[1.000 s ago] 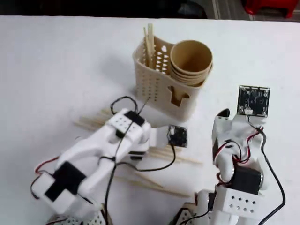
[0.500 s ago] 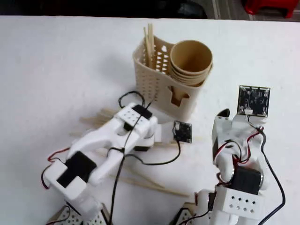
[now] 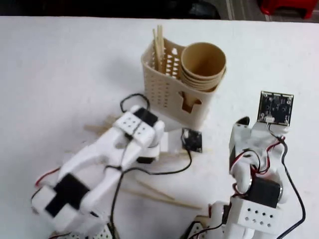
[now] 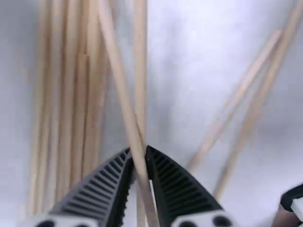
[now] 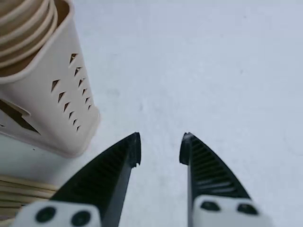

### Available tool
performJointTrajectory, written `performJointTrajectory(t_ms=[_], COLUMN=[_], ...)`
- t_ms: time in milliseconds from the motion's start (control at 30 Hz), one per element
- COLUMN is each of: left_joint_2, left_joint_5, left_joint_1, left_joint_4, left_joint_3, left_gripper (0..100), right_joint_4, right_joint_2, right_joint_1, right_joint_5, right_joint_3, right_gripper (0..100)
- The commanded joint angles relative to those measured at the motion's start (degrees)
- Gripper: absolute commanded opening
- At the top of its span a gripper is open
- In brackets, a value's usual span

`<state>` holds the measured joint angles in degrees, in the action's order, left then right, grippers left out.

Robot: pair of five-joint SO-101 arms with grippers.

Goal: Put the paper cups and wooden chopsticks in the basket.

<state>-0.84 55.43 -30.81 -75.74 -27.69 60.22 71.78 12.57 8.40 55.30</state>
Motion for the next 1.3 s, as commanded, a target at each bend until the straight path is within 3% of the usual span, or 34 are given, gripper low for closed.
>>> performJointTrajectory(t_ms=[0,300,600,767,967,1267], left_joint_2=[-11.82,-24.84,-32.31,-33.19,-33.19,-33.1], left_joint_5=[-2.2,-2.11,-2.37,-8.35,-16.79,-29.54], left_joint_1=[0.04,4.97,11.47,12.44,12.0,11.91], left_joint_4=[-5.45,-14.07,-21.36,-21.36,-18.11,-0.62], left_joint_3=[1.32,4.22,17.58,26.9,36.4,39.21], left_gripper=[2,2,2,2,2,2], right_joint_4=[-1.19,-1.19,-1.01,-1.19,-1.27,-1.27], right_joint_2=[0.92,0.92,0.92,0.92,0.92,0.92], right_joint_1=[0.57,0.66,0.66,0.66,0.66,0.57], right_joint_5=[-0.44,-0.44,-0.44,-0.44,-0.44,-0.44], right_joint_3=[-0.26,-0.26,-0.26,0.26,0.53,0.62], right_gripper=[14.1,14.1,14.1,14.1,14.1,14.1])
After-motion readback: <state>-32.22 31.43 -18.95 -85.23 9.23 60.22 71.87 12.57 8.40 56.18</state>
